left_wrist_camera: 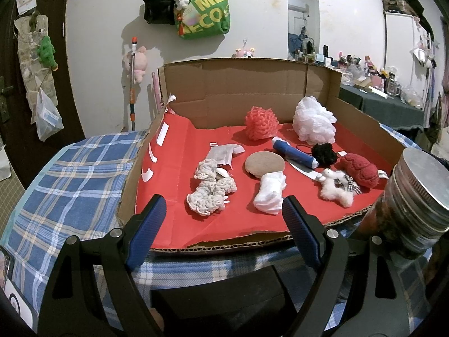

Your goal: Organize soft objects

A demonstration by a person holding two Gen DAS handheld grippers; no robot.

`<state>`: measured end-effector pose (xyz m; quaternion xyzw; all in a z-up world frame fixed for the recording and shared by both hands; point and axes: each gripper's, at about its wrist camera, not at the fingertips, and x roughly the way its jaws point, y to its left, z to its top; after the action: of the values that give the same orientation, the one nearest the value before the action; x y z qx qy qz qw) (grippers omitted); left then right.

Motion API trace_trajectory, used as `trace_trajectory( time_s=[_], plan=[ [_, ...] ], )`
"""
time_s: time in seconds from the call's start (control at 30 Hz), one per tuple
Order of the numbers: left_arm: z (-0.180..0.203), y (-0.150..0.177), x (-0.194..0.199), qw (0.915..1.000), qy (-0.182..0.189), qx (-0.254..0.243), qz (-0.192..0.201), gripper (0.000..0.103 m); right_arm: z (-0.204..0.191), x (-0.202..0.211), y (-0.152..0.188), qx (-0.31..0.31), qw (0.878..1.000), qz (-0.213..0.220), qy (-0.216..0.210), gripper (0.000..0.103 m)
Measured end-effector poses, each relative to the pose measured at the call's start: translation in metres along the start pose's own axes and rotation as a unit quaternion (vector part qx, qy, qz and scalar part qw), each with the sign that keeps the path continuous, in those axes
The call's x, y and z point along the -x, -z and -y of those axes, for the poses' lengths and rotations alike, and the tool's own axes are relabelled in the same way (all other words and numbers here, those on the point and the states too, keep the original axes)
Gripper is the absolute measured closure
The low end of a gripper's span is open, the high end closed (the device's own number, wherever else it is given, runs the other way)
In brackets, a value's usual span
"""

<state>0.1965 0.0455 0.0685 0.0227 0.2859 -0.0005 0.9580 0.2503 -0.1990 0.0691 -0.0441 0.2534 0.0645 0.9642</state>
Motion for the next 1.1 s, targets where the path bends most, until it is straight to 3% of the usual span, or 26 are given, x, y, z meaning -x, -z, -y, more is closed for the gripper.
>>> trace_trajectory(
  time_s=[0.53,0.73,0.9,1.1],
  plan=[
    [0.004,-0.002,0.020,0.9999,-0.001,-0.002,0.013,0.018,0.014,0.011,-0.003,-0.026,1.000,0.013,0.009,0.000],
    [0.004,-0.006,0.060,0.9994,0.016,0.021,0.021,0.018,0.027,0.054,-0.016,-0.045,0.999,0.028,-0.005,0.000],
    [0.014,0.000,0.107,0.9991,0.023,0.017,0.031,0.018,0.023,0.098,-0.019,-0.024,0.999,0.040,0.003,0.000],
    [0.019,0.017,0.139,0.9992,0.038,0.014,0.005,0.018,0.011,0.133,0.001,-0.016,1.000,0.018,-0.016,0.000]
  ],
)
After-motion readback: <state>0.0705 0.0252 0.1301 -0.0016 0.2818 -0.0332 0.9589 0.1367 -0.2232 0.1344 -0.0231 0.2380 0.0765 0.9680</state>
